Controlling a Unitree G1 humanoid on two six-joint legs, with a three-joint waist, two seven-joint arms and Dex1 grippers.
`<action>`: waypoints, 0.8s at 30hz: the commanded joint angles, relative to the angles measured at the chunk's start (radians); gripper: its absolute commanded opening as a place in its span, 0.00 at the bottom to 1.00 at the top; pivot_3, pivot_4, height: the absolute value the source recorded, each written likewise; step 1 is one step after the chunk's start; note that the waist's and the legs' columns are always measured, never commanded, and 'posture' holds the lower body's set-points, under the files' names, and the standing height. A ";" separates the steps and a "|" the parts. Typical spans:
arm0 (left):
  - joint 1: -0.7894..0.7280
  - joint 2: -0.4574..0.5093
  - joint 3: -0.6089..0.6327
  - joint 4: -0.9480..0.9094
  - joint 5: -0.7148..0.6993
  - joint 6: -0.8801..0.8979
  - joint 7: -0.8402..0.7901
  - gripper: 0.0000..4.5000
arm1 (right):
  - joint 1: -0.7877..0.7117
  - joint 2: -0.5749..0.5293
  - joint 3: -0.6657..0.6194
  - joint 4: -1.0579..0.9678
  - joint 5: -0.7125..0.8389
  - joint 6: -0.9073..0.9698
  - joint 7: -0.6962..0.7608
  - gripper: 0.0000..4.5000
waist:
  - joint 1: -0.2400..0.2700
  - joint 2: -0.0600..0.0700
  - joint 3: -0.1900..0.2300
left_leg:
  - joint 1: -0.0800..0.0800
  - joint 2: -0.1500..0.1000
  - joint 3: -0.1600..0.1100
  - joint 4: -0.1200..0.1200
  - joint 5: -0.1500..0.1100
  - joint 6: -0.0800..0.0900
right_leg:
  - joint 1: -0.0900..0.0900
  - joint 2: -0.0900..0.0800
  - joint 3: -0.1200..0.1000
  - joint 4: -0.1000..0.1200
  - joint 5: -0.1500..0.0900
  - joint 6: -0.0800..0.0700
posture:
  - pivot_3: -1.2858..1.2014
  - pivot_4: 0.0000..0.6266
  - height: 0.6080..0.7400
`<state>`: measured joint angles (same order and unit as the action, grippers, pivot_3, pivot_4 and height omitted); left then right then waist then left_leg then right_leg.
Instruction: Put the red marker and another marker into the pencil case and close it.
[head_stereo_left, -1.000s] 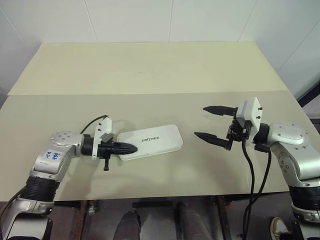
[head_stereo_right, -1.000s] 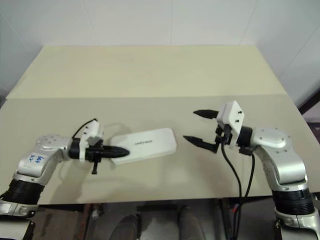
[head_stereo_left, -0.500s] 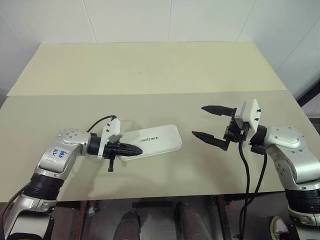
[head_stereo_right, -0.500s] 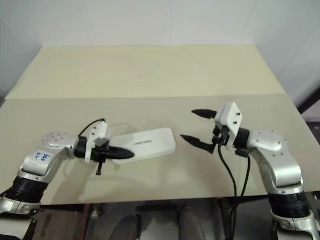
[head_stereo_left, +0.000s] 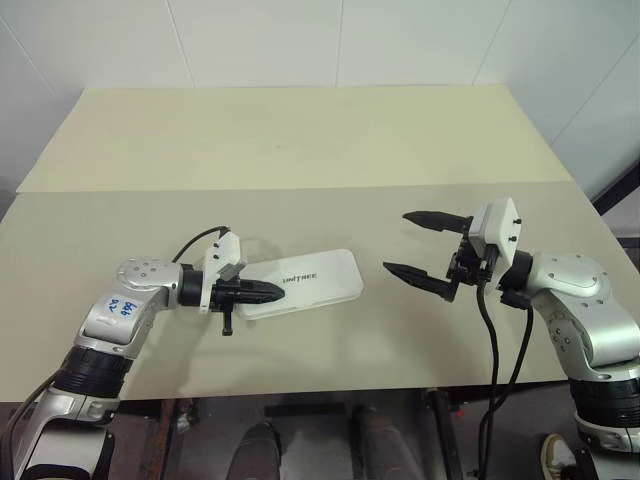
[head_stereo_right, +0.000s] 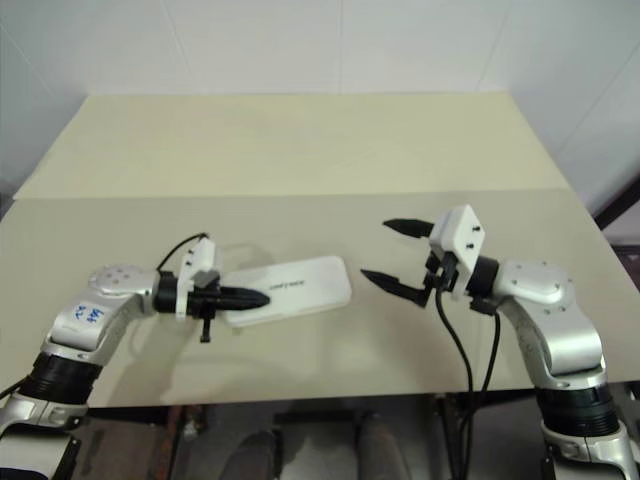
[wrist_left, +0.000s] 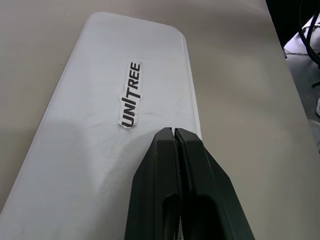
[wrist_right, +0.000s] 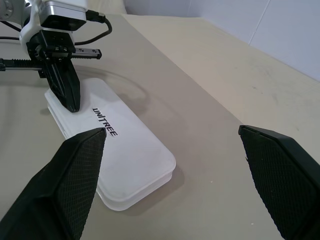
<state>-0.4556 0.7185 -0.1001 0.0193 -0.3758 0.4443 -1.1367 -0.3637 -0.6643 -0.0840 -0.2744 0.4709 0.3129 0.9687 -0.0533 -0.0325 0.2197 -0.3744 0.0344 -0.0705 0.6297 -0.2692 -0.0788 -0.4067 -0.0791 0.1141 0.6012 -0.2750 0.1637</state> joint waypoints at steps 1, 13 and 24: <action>0.019 -0.003 0.079 -0.049 -0.074 0.011 -0.010 0.00 | -0.006 -0.011 -0.003 -0.032 0.011 -0.007 0.010 1.00 | -0.002 0.000 0.000 | 0.000 0.000 0.000 0.000 0.000 0.000 | 0.000 0.000 0.000 0.000 0.000 0.000 | 0.52 0.24 1.00; 0.065 0.045 0.361 -0.198 -0.186 -0.006 0.074 0.28 | -0.003 -0.022 -0.039 0.021 0.007 -0.035 0.033 1.00 | -0.003 0.000 0.000 | -0.002 0.000 0.000 -0.002 0.000 0.000 | -0.002 0.000 0.000 -0.002 0.000 0.000 | 0.52 0.24 1.00; 0.156 0.116 0.420 -0.153 -0.165 -0.083 0.031 1.00 | 0.050 -0.153 -0.158 0.012 0.065 0.002 0.093 1.00 | 0.003 0.000 0.000 | -0.002 0.000 0.000 -0.001 0.000 0.000 | -0.001 0.000 0.000 -0.004 0.000 0.000 | 0.52 0.24 1.00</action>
<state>-0.3023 0.8190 0.2923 -0.1399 -0.5420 0.3882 -1.0947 -0.3203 -0.7969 -0.1921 -0.2344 0.5101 0.3116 1.0477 -0.0505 -0.0327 0.2198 -0.3766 0.0345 -0.0705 0.6282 -0.2697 -0.0787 -0.4078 -0.0791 0.1139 0.5971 -0.2752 0.1636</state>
